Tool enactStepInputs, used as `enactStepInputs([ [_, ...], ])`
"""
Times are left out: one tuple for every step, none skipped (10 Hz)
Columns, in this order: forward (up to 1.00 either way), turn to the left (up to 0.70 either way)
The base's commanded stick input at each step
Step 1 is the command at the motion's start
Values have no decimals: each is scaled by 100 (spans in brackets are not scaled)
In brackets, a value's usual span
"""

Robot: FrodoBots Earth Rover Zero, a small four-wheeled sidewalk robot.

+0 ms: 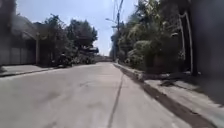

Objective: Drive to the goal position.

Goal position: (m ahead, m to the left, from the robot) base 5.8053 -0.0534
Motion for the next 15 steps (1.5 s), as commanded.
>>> enactStepInputs([
  [85, 0],
  [85, 0],
  [85, 0],
  [85, 0],
  [85, 0],
  [85, 0],
  [85, 0],
  [85, 0],
  [85, 0],
  [85, 0],
  [85, 0],
  [85, 0],
  [85, 0],
  [85, 0],
  [85, 0],
])
